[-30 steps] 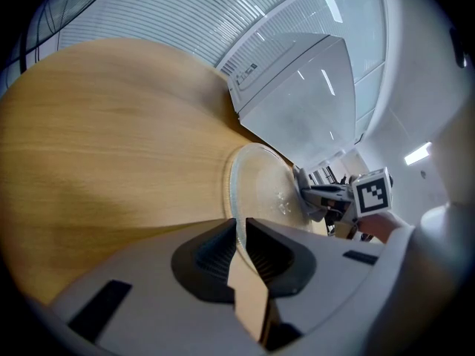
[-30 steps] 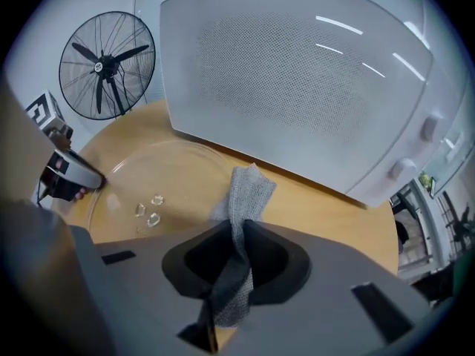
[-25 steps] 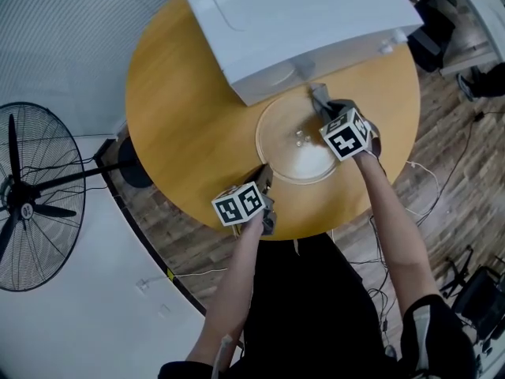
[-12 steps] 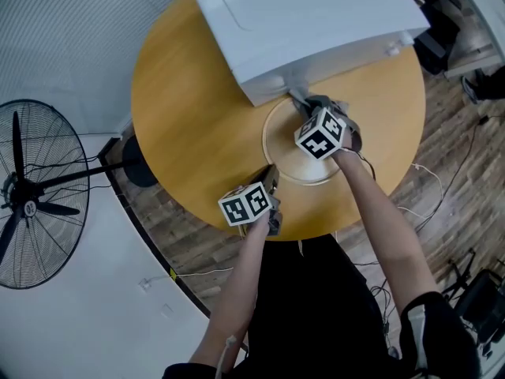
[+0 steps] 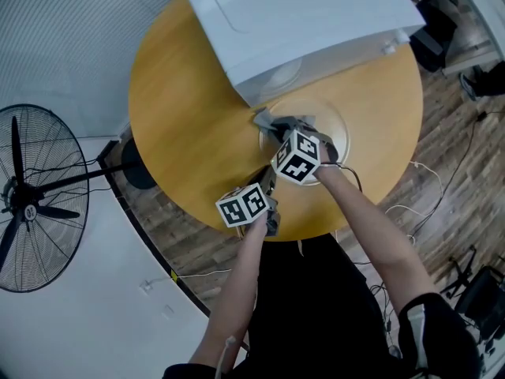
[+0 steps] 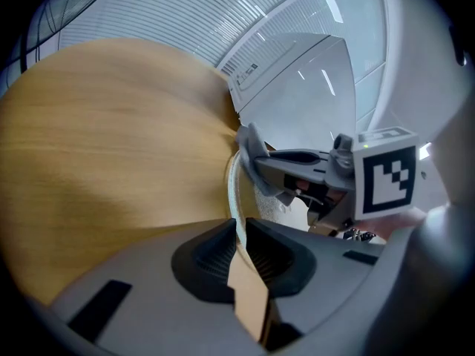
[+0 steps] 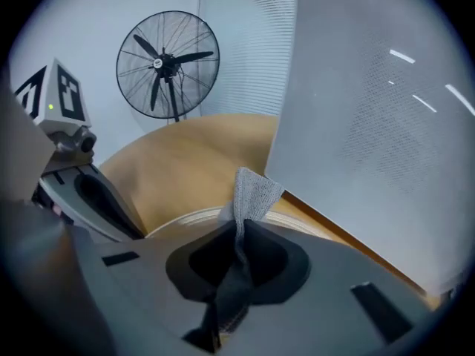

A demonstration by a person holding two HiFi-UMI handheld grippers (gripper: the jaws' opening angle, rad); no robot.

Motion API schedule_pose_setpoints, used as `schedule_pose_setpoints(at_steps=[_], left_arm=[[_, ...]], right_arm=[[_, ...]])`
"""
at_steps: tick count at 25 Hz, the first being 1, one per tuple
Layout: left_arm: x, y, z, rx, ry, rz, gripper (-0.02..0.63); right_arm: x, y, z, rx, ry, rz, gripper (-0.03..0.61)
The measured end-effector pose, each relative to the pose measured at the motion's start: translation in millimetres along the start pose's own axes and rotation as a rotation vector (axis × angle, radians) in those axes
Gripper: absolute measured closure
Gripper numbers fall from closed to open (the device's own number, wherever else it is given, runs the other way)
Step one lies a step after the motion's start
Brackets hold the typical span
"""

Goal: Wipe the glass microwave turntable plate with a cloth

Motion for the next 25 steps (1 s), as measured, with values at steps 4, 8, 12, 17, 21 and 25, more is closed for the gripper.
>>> schedule_pose_setpoints(at_steps=[4, 8, 12, 17, 21, 25], left_arm=[[-1.2, 0.0, -0.8, -0.001, -0.006, -0.005, 0.578], [-1.9, 0.4, -0.7, 0.0, -0.008, -0.004, 0.578], [-1.5, 0.5, -0.5, -0.002, -0.01, -0.006, 0.58], [-1.6, 1.0, -0.7, -0.003, -0.019, -0.013, 0.58], [-2.3, 1.2, -0.6, -0.003, -0.025, -0.017, 0.58], [-2.5, 1.0, -0.2, -0.004, -0.024, -0.018, 0.58]], right_arm=[[24.8, 1.1, 4.3, -0.036, -0.097, -0.004, 0.56], [34.9, 9.3, 12.4, -0.047, -0.133, -0.067, 0.557], [41.5, 24.5, 24.4, -0.054, -0.15, -0.135, 0.552], [49.7, 47.9, 42.2, -0.058, -0.147, -0.199, 0.545], [59.3, 65.7, 57.0, -0.056, -0.141, -0.203, 0.543], [61.5, 84.1, 69.7, -0.059, -0.131, -0.193, 0.533]])
Point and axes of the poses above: the fingertips, and each gripper's own axes: z backward along the fingers, x to its left, y out of its underside, the point moved 9 cm from there along z, backward along the fingers, and after that the axes turned 7 degrees about y, right-handed, at the moved point
